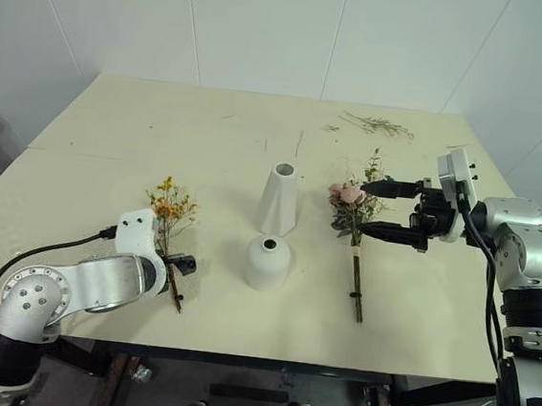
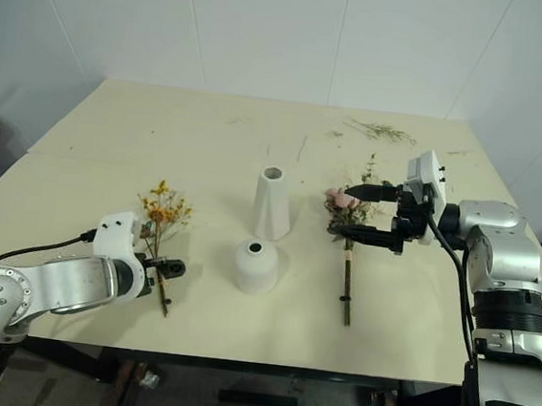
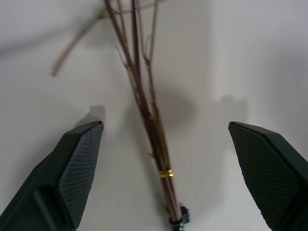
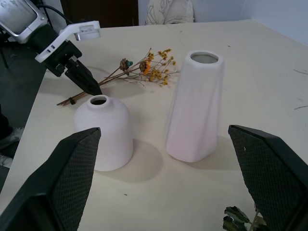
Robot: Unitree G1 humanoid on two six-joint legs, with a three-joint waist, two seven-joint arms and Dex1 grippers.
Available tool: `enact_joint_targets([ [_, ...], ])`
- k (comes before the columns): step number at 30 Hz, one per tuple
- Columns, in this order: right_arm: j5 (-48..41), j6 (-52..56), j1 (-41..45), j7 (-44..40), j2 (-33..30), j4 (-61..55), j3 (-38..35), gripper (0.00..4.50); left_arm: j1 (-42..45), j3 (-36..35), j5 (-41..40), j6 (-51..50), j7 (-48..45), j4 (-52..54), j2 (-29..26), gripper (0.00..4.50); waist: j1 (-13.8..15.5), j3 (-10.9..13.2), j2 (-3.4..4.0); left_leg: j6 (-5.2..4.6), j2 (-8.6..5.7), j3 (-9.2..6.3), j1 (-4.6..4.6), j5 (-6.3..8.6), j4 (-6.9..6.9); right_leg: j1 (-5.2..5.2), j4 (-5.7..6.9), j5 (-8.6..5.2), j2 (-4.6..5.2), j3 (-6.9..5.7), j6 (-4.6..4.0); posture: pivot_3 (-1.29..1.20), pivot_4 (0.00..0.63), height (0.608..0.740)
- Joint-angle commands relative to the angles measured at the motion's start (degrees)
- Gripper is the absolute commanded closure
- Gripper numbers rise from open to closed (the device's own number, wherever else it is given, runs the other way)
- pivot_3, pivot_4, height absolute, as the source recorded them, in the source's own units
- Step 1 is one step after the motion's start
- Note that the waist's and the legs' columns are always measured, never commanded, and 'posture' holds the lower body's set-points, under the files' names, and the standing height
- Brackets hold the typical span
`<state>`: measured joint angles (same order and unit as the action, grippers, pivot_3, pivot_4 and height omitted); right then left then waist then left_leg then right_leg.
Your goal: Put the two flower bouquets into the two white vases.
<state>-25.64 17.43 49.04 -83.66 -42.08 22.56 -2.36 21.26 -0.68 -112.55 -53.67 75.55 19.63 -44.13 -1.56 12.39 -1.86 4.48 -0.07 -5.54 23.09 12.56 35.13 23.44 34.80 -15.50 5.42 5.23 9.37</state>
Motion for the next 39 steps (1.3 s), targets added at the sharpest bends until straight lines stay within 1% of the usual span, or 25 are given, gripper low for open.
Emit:
enact_joint_targets([
  [1, -0.4, -0.4, 0.8, -0.3, -0.6, -1.5, -1.1, 0.0, 0.2, -0.4, -0.4, -2.2, 0.0, -0.9, 0.8, 0.03, 0.0, 0.0, 0.0, 0.0, 0.0, 0.0, 0.0, 0.0, 0.0, 0.0, 0.0, 0.0, 0.0, 0.0, 0.0, 0.0, 0.15, 0.74],
  [3, -0.4, -0.3, 0.8, 0.0, -0.6, -1.7, -1.2, 0.0, 0.3, -0.7, -0.4, -2.9, -0.7, -1.1, 1.1, 0.03, 0.0, 0.0, 0.0, 0.0, -0.01, 0.01, 0.0, 0.0, 0.02, -0.02, -0.01, 0.0, 0.0, 0.0, -0.01, 0.0, 0.15, 0.74],
  [6, -0.6, -0.2, 0.5, 0.2, -0.7, -2.2, -1.4, 0.0, -0.1, -1.0, -0.4, -3.8, 0.6, -2.4, 1.0, 0.63, 0.1, 0.0, 0.02, 0.0, -0.01, 0.01, 0.0, 0.0, 0.03, -0.03, -0.02, 0.0, 0.01, 0.0, -0.02, 0.0, 0.15, 0.74],
  [11, -0.8, 0.1, -0.2, 0.6, -1.0, -3.1, -1.7, 0.0, -0.9, -1.5, -0.4, -4.3, 0.4, -1.9, 1.4, 2.1, 0.1, 0.0, 0.06, 0.0, -0.02, 0.01, -0.01, -0.01, 0.03, -0.04, -0.02, -0.01, 0.01, 0.0, -0.03, 0.0, 0.15, 0.74],
  [13, -0.7, 0.1, -0.2, 0.9, -1.0, -3.1, -1.9, 0.0, -0.5, -1.6, -0.4, -4.7, 0.3, -2.7, 0.9, 2.79, 0.2, 0.0, 0.06, 0.01, -0.02, 0.01, -0.01, -0.01, 0.03, -0.04, -0.03, -0.01, 0.02, 0.01, -0.03, 0.0, 0.15, 0.74],
  [16, -0.7, 0.0, -0.3, 1.3, -1.1, -3.3, -2.1, 0.0, 0.0, -1.6, -0.4, -5.4, -0.3, -3.3, 0.2, 3.65, 0.2, 0.0, 0.06, 0.01, -0.02, 0.0, 0.0, -0.01, 0.03, -0.04, -0.05, -0.01, 0.02, 0.01, -0.03, 0.0, 0.15, 0.74],
  [18, -0.7, 0.0, -0.5, 1.7, -1.1, -3.6, -2.3, 0.0, 1.8, -1.3, -0.4, -6.4, -2.2, -4.6, -2.0, 4.34, 0.2, 0.0, 0.05, 0.01, -0.02, 0.01, 0.0, -0.01, 0.02, -0.04, -0.07, -0.04, 0.02, 0.01, -0.08, 0.0, 0.15, 0.74],
  [19, -0.8, -0.1, -0.6, 1.8, -1.1, -3.7, -2.4, 0.0, 2.9, -1.3, -0.4, -6.5, -2.7, -5.4, -2.9, 4.47, 0.2, 0.0, 0.05, 0.0, -0.02, 0.0, 0.01, -0.01, 0.02, -0.04, -0.06, -0.04, 0.01, 0.0, -0.09, 0.0, 0.15, 0.74],
  [24, -0.9, 0.0, -1.2, 2.5, -1.3, -4.4, -2.8, 0.0, 7.0, 0.2, -0.4, -6.1, -6.7, -6.6, -6.6, 4.47, 0.1, 0.0, 0.05, 0.01, -0.02, 0.0, 0.06, -0.01, 0.02, -0.03, -0.14, -0.07, 0.01, -0.01, -0.16, 0.0, 0.15, 0.74],
  [25, -1.0, 0.0, -1.5, 2.8, -1.5, -4.7, -3.1, 0.0, 8.5, -0.6, 2.6, -5.0, -8.9, -6.9, -6.4, 4.47, 0.0, 0.0, 0.05, 0.01, -0.02, 0.01, 0.06, -0.01, 0.02, -0.03, -0.17, -0.07, 0.01, -0.01, -0.15, 0.0, 0.15, 0.74],
  [27, -1.3, 0.1, -2.7, 3.3, -1.9, -5.8, -3.8, 0.0, 11.2, -3.1, 11.0, -1.2, -16.9, -7.5, -4.5, 4.47, 0.1, 0.0, 0.05, 0.0, -0.02, 0.0, 0.08, 0.0, -0.02, -0.01, -0.17, -0.03, 0.0, -0.02, -0.08, 0.0, 0.15, 0.74],
  [28, -1.6, 0.3, -3.7, 3.5, -2.2, -6.8, -4.3, 0.0, 12.0, -4.1, 20.0, 4.4, -24.1, -7.0, -3.4, 4.47, 0.1, 0.0, 0.05, 0.01, -0.01, 0.0, 0.08, 0.0, -0.04, 0.0, -0.18, -0.03, -0.02, -0.04, -0.08, 0.0, 0.15, 0.74],
  [29, -1.8, 0.4, -4.3, 3.6, -2.4, -7.5, -4.6, 0.0, 12.4, -4.8, 26.3, 8.2, -29.1, -6.6, -2.6, 4.47, 0.1, 0.0, 0.05, 0.01, -0.01, 0.0, 0.09, -0.01, -0.05, 0.0, -0.19, -0.03, -0.02, -0.04, -0.08, 0.0, 0.15, 0.74],
  [31, -2.5, 1.4, -5.7, 4.4, -2.8, -9.4, -5.5, 0.0, 11.8, -6.9, 36.8, 18.4, -41.3, -5.6, 1.1, 4.47, 0.2, 0.0, 0.06, 0.04, -0.02, 0.02, 0.11, -0.03, -0.09, -0.01, -0.3, -0.03, -0.02, -0.04, -0.08, 0.0, 0.15, 0.74],
  [34, -4.3, 3.5, -8.9, 5.5, -3.8, -13.7, -7.5, 0.0, 12.6, -4.2, 50.6, 26.4, -58.3, -6.3, 1.5, 4.47, 0.0, 0.0, 0.05, 0.09, -0.01, 0.09, 0.18, -0.05, -0.12, -0.02, -0.51, 0.01, 0.0, -0.03, -0.02, 0.0, 0.15, 0.74],
  [36, -5.3, 4.8, -10.7, 6.6, -4.2, -16.1, -8.6, 0.0, 13.6, -3.4, 57.3, 32.0, -67.2, -7.7, 3.0, 4.47, 0.0, 0.0, 0.05, 0.06, 0.0, 0.13, 0.18, -0.02, -0.16, -0.01, -0.52, 0.05, 0.0, -0.02, 0.06, 0.0, 0.15, 0.74],
  [38, -6.0, 5.8, -12.0, 7.6, -4.4, -18.0, -9.4, 0.0, 14.5, -3.8, 61.0, 35.2, -73.1, -9.0, 4.9, 4.47, 0.0, 0.0, 0.05, 0.01, 0.0, 0.13, 0.18, 0.02, -0.17, -0.01, -0.55, 0.05, 0.01, -0.02, 0.07, 0.0, 0.15, 0.74],
  [39, -6.5, 6.2, -13.2, 8.6, -4.5, -19.6, -10.2, 0.0, 15.7, -4.3, 61.5, 37.3, -77.2, -9.7, 6.7, 4.47, 0.1, 0.0, 0.05, -0.01, 0.0, 0.13, 0.19, 0.03, -0.17, -0.01, -0.56, 0.05, 0.0, -0.01, 0.08, 0.0, 0.15, 0.74],
])
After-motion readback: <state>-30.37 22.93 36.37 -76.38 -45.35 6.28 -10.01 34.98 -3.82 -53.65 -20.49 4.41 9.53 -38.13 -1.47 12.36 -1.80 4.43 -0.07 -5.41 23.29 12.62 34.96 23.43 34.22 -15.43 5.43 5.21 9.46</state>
